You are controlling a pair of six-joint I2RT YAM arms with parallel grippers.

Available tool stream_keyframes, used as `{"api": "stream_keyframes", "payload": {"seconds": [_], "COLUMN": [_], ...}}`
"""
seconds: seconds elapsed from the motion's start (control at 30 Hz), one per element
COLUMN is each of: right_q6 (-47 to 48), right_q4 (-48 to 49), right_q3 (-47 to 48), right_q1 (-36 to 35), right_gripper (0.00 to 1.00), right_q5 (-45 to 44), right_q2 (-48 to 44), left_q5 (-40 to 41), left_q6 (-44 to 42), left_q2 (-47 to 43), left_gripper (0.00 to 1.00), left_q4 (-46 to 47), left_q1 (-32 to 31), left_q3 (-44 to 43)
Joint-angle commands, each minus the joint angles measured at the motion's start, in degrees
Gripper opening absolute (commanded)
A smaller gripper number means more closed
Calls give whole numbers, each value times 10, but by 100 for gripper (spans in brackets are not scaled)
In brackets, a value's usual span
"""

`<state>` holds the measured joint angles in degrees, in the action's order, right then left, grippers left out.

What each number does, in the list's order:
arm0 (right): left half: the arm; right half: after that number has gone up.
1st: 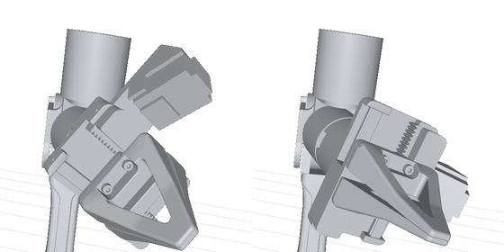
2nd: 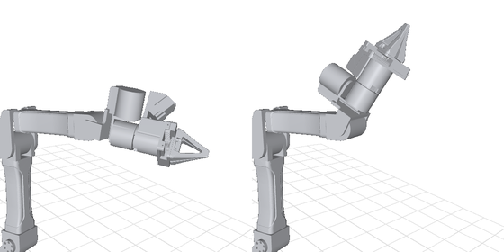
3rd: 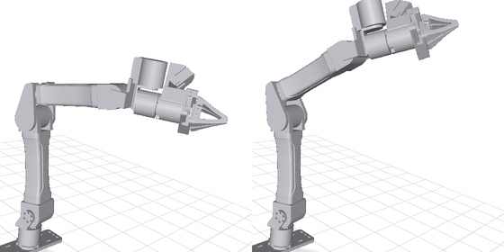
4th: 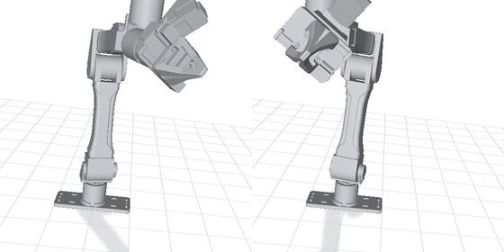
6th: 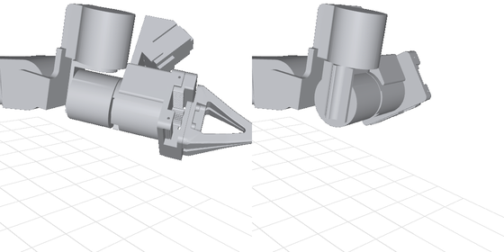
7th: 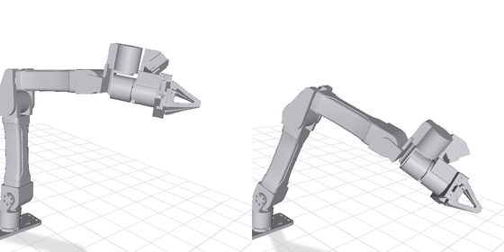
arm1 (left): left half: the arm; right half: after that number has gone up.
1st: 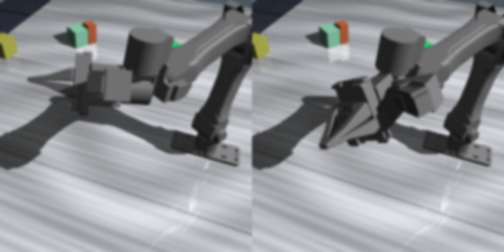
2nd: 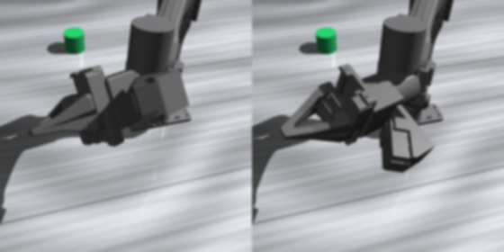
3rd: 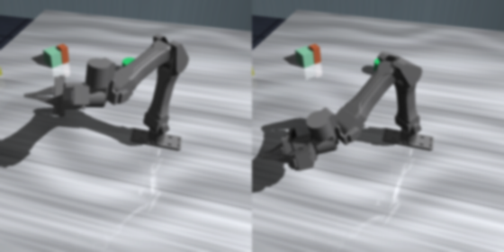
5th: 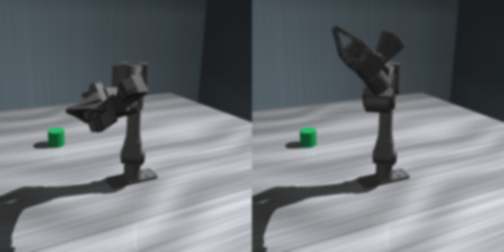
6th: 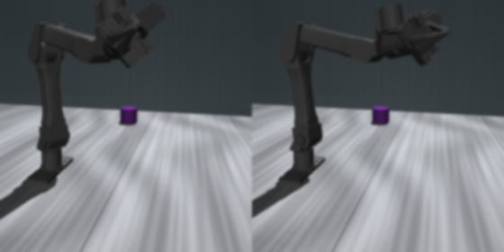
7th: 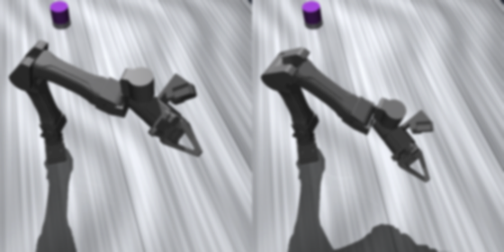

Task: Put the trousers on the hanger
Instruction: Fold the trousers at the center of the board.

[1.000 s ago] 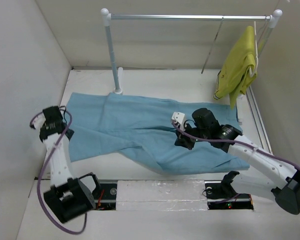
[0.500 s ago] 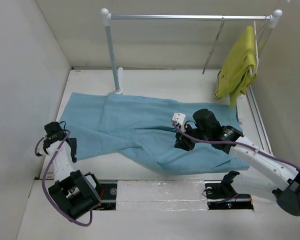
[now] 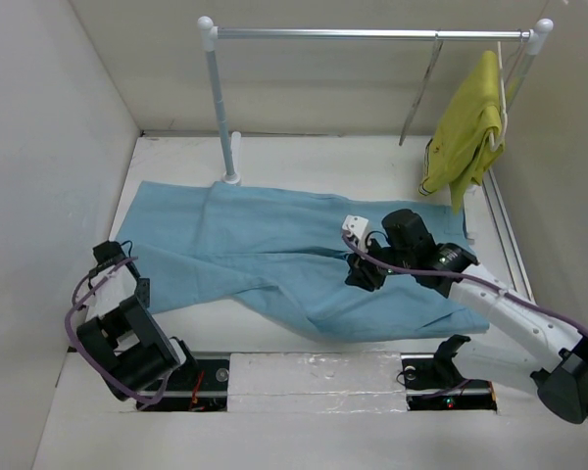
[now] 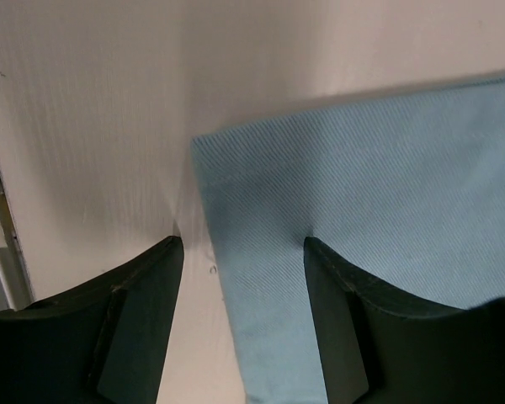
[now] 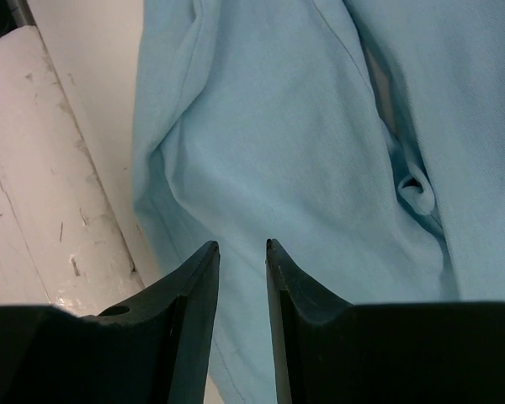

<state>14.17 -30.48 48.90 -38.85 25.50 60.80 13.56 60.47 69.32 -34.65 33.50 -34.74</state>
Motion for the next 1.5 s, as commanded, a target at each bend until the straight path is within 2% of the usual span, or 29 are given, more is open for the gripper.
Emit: {"api": "stream_keyframes", "payload": {"seconds": [0.0, 0.03, 0.13, 0.17, 0.2, 0.23, 0.33, 0.43, 0.6, 0.7, 0.77, 0.8, 0.83, 0.87, 0.97, 1.03, 1.13, 1.2, 1.23, 1.3, 1.33, 1.4, 1.43, 1.47], "right_q6": [3, 2, 0, 0, -2, -2, -5, -13, -32, -32, -29, -32, -34, -37, -63, -106, -165, -189, -210, -222, -224, -221, -222, -232], "right_q4": [6, 3, -5, -8, -11, -14, -16, -26, -24, -16, -18, -25, -29, -33, -57, -84, -135, -140, -136, -150, -162, -213, -222, -226], "right_q3": [19, 21, 29, 34, 37, 38, 40, 39, 5, -7, -20, -21, -22, -23, -29, -38, -55, -85, -96, -99, -94, -78, -71, -71], "right_q1": [16, 21, 33, 33, 44, 50, 69, 84, 119, 147, 169, 189, 199, 206, 233, 260, 301, 344, 360, 420, 441, 502, 518, 527], "right_gripper": [35, 35, 35, 35, 35, 35, 35, 35, 35, 33, 25, 18, 3, 0, 0, 0, 0, 5, 15, 28, 41, 50, 64, 64], "right_q5": [0, -4, -17, -20, -23, -25, -21, -27, -30, -14, -12, -7, -3, 1, -27, -85, -134, -162, -171, -200, -212, -251, -251, -251], "right_q2": [-3, -3, -4, -5, -10, -12, -24, -26, -24, -25, -23, -22, -23, -27, -61, -90, -132, -158, -174, -202, -214, -207, -193, -184], "left_q5": [39, 41, 44, 42, 40, 43, 52, 34, 16, 11, 6, 8, 8, 4, 14, 17, 33, 33, 31, 30, 30, 31, 35, 38], "left_q6": [-11, -12, -27, -34, -54, -63, -104, -130, -152, -165, -196, -202, -209, -233, -261, -266, -258, -247, -237, -229, -223, -214, -211, -201], "left_q2": [33, 38, 55, 56, 57, 57, 43, -6, -128, -142, -160, -163, -170, -175, -190, -209, -258, -283, -307, -328, -355, -378, -398, -407], "left_gripper": [54, 53, 41, 21, 6, 0, 0, 0, 0, 0, 0, 0, 0, 0, 0, 0, 0, 0, 0, 0, 0, 0, 0, 0], "left_q4": [20, 22, 37, 47, 53, 54, 43, 9, -68, -74, -79, -81, -88, -84, -93, -100, -110, -108, -106, -115, -117, -124, -134, -139], "left_q1": [3, 3, 21, 26, 31, 32, 32, 32, -25, -51, -68, -83, -111, -128, -195, -251, -302, -344, -358, -397, -410, -444, -454, -462], "left_q3": [-14, -17, -14, -13, -13, -23, -65, -102, -154, -163, -183, -192, -217, -229, -282, -304, -298, -281, -262, -251, -243, -237, -236, -235]}}
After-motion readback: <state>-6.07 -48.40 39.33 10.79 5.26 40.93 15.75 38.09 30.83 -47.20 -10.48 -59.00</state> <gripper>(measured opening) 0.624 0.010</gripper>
